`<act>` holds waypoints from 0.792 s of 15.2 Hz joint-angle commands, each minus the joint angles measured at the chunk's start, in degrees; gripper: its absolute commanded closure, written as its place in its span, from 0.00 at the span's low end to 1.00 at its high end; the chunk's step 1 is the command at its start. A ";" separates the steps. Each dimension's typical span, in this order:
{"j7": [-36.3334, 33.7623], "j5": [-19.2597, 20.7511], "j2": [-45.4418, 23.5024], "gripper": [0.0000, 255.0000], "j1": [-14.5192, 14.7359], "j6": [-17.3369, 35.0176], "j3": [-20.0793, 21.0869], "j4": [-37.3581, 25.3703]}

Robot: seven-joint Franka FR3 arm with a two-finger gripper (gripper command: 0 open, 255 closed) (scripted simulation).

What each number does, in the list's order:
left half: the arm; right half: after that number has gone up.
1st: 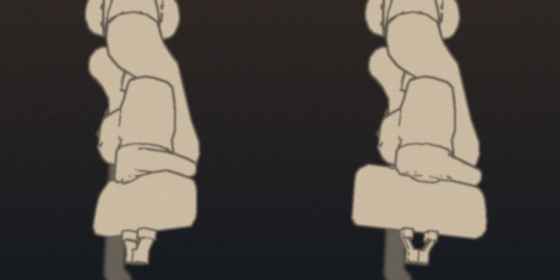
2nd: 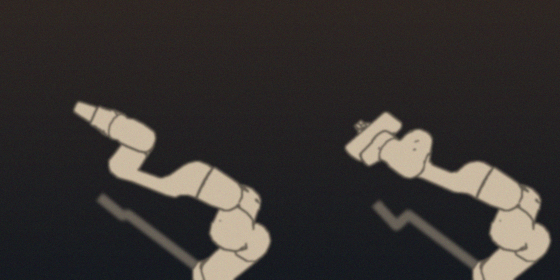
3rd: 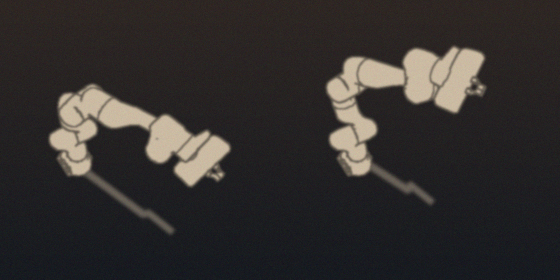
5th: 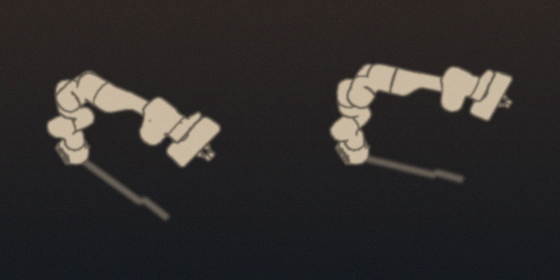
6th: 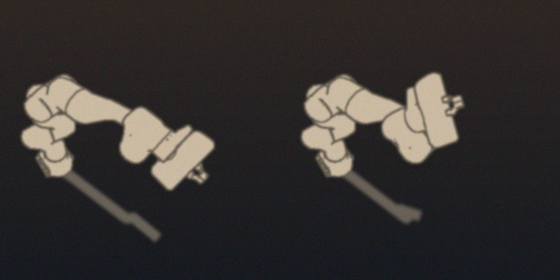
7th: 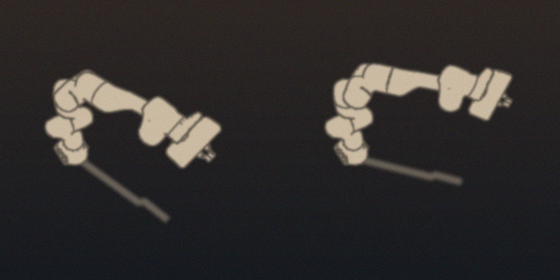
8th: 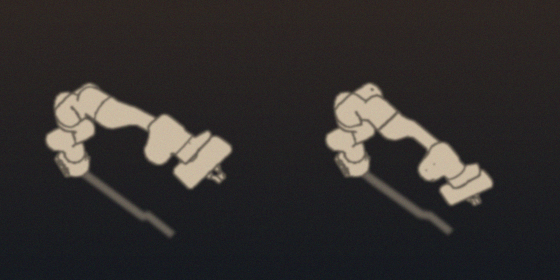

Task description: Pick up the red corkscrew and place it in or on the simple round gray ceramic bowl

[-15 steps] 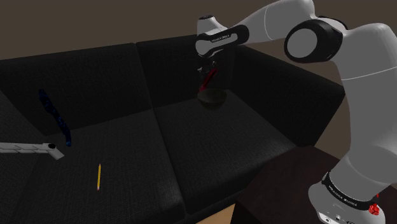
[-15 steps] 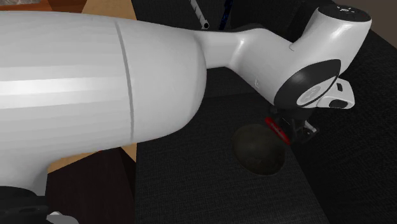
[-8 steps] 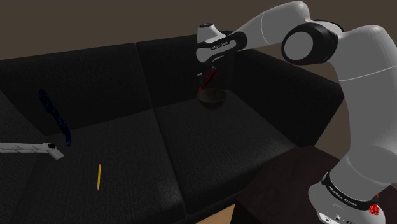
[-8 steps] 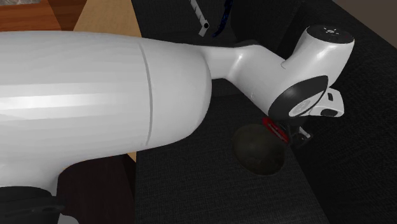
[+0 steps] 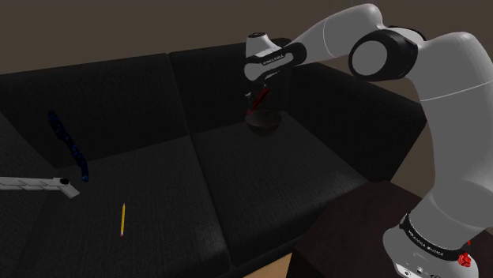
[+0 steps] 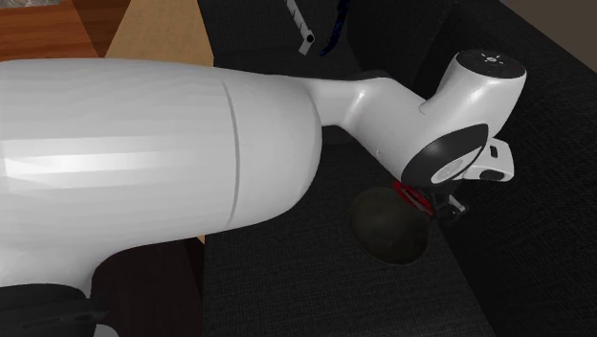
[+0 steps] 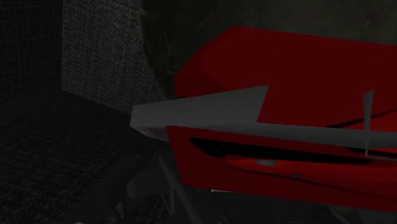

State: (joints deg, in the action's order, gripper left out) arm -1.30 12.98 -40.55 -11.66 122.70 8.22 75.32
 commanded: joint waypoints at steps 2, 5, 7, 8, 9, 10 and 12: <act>-0.18 0.02 -0.87 1.00 0.18 -0.61 -0.05 0.54; -0.19 0.02 -1.13 0.00 0.26 -0.86 -0.06 0.01; -0.04 0.01 -1.51 0.00 0.19 -0.92 -0.09 -0.43; -0.19 0.02 -0.85 0.00 0.18 -0.59 -0.05 0.57; -0.10 -0.15 0.19 0.00 0.20 -1.82 0.09 0.39; 0.00 -0.32 1.18 0.00 0.24 -3.09 0.23 0.11; 0.18 -0.61 2.79 0.00 0.33 -5.46 0.45 -0.66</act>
State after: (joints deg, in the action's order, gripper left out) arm -1.18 12.52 -39.20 -11.23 117.88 8.54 73.74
